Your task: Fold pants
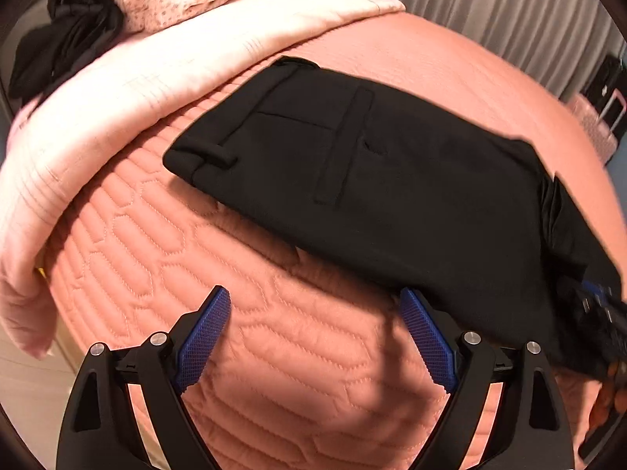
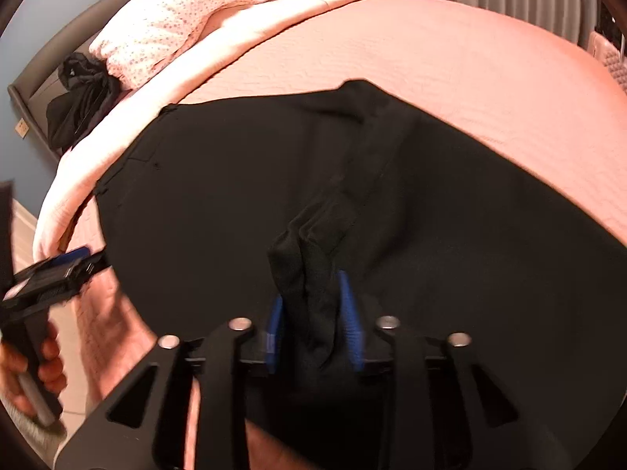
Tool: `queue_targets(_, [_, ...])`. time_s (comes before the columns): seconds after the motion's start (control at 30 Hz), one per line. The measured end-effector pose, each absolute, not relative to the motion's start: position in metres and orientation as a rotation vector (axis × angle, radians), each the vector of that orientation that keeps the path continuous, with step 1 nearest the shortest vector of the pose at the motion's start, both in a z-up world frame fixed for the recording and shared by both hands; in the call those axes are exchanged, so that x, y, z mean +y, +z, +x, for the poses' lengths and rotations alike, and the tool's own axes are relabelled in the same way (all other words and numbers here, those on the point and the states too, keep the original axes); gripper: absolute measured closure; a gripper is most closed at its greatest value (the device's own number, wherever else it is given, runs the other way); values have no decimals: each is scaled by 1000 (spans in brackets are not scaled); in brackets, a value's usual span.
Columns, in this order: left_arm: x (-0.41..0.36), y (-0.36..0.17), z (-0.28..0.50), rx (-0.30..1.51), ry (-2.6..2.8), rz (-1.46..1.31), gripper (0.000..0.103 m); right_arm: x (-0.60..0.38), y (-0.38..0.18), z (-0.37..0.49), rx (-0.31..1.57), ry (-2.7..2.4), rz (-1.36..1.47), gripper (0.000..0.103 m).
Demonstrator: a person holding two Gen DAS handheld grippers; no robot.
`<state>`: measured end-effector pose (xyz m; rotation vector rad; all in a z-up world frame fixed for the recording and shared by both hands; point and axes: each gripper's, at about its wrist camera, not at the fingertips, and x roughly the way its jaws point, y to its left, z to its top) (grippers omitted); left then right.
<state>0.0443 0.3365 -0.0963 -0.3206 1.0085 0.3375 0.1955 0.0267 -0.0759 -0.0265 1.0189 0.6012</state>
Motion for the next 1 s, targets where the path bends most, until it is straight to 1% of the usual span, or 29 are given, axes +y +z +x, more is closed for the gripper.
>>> queue_targets(0.07, [348, -91, 43, 976, 324, -357, 16, 13, -55, 179, 956, 600, -31, 50])
queue_targets(0.1, [354, -89, 41, 961, 325, -378, 16, 6, -46, 173, 938, 595, -28, 46])
queue_targets(0.13, [358, -86, 38, 940, 321, -405, 16, -4, -39, 168, 924, 584, -18, 39])
queue_targets(0.17, [367, -86, 37, 915, 328, -445, 16, -16, -31, 162, 912, 571, 1, 37])
queue_targets(0.27, [398, -102, 44, 883, 339, -610, 17, -38, -18, 154, 904, 535, 35, 37])
queue_targets(0.3, [408, -108, 47, 880, 349, -681, 20, -44, -16, 153, 911, 522, 39, 37])
queue_targets(0.33, [419, -112, 48, 828, 334, -774, 19, -50, -15, 151, 918, 511, 46, 37])
queue_targets(0.4, [432, -117, 55, 768, 337, -839, 18, -66, -12, 145, 928, 501, 68, 37])
queue_targets(0.43, [437, -120, 60, 749, 333, -871, 10, -73, -10, 143, 927, 490, 69, 37])
queue_targets(0.47, [439, -121, 63, 723, 327, -907, 5, -78, -8, 140, 929, 482, 73, 37])
queue_targets(0.53, [437, -116, 73, 697, 354, -902, 6, -84, -6, 138, 933, 459, 83, 37])
queue_targets(0.57, [440, -113, 78, 688, 349, -876, 10, -88, -6, 137, 938, 453, 98, 37])
queue_targets(0.6, [441, -110, 82, 694, 378, -852, 28, -92, -6, 137, 941, 446, 109, 37])
queue_targets(0.63, [443, -108, 87, 700, 407, -832, 61, -95, -6, 135, 940, 437, 113, 37])
queue_targets(0.67, [446, -106, 91, 721, 424, -820, 80, -99, -5, 133, 938, 431, 116, 37])
queue_targets(0.73, [445, -89, 93, 709, 413, -827, 85, -106, -4, 131, 932, 411, 113, 37])
queue_targets(0.8, [420, -51, 94, 683, 385, -688, 86, -121, -2, 127, 926, 389, 126, 37])
queue_targets(0.9, [334, 17, 111, 651, 239, -418, 86, -144, -1, 124, 916, 355, 153, 37])
queue_targets(1.0, [236, 54, 123, 651, 55, -275, 86, -177, 1, 118, 897, 306, 198, 37])
